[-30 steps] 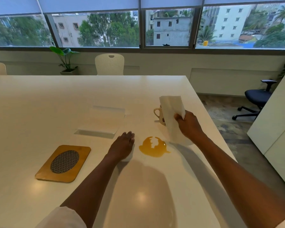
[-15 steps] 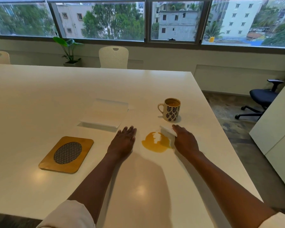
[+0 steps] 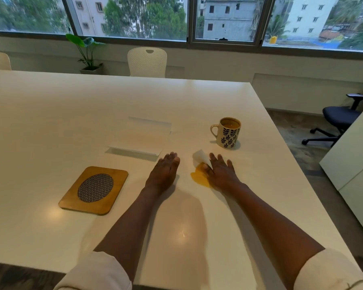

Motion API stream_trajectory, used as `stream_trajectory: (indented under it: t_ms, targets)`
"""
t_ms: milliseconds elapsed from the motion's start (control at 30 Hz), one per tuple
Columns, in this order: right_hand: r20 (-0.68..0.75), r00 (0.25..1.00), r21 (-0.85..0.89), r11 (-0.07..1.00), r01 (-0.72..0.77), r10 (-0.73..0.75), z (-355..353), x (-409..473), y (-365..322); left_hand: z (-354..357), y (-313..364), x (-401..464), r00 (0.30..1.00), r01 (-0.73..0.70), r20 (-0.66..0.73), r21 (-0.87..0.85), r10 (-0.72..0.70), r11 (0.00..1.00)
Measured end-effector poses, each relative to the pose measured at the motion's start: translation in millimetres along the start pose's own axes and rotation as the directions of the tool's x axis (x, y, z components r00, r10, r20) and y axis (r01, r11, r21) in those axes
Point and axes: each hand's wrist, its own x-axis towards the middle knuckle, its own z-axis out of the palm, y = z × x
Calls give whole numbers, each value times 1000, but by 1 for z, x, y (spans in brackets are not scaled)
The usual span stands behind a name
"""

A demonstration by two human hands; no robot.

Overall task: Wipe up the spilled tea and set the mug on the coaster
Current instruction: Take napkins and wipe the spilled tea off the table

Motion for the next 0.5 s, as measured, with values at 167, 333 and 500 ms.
stream_trajectory:
  t_ms: [167, 333, 500]
  targets:
    - [8, 996, -27, 995, 92, -92, 18, -1, -16, -3, -3, -2, 999, 26, -32, -130, -30, 991]
    - [-2, 990, 32, 990, 138, -138, 22, -17, -20, -6, -5, -3, 998, 32, -39, -198, -40, 980]
    - [79, 991, 86, 991, 99, -106, 20, -29, -19, -7, -8, -3, 999, 19, -31, -195, -25, 981]
